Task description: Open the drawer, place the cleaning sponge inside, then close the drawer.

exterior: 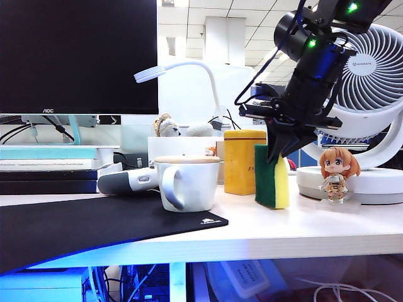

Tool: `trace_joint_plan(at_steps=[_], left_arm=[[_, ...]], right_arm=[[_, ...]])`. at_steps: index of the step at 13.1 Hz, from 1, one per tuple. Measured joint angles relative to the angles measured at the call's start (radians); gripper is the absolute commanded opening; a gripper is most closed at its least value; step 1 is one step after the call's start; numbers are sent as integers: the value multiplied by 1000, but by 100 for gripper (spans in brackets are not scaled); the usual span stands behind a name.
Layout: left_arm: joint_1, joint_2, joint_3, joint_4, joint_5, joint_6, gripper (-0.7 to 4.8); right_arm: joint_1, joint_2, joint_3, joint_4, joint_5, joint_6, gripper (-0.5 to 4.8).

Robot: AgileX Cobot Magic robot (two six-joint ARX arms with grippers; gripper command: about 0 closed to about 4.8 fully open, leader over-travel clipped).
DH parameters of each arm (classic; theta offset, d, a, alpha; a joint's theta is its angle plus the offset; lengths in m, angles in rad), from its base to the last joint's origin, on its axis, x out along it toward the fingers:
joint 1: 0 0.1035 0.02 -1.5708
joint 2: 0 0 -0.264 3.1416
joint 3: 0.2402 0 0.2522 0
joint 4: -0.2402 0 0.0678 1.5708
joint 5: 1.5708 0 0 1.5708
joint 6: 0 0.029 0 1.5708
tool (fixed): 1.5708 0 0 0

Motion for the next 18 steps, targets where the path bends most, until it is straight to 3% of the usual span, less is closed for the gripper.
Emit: trace_joint_plan(at_steps=[3,6,10,11,13,16,18], left_arm=[[0,0,0,-2,0,0,-5],[0,0,0,-30,0,0,-5],[0,0,0,-30,0,0,-5],[0,0,0,-30,0,0,-5],[0,0,0,-30,0,0,-5],[0,1,0,-30,0,0,-5],[0,1,0,-30,0,0,-5]], right_arm=[[0,-50,-1,-31,0,-19,-6],[0,-205,2,-161,0,-23,-6],[0,-363,6,-496,-110,-55,-6],[2,-365,5,-643,-116,-95,-6],[5,-357,-4,-784,-111,-165,-6],[5,-347,-16,-805,-111,-224,-6],[5,-296,-142,-769,-111,-249,-6]])
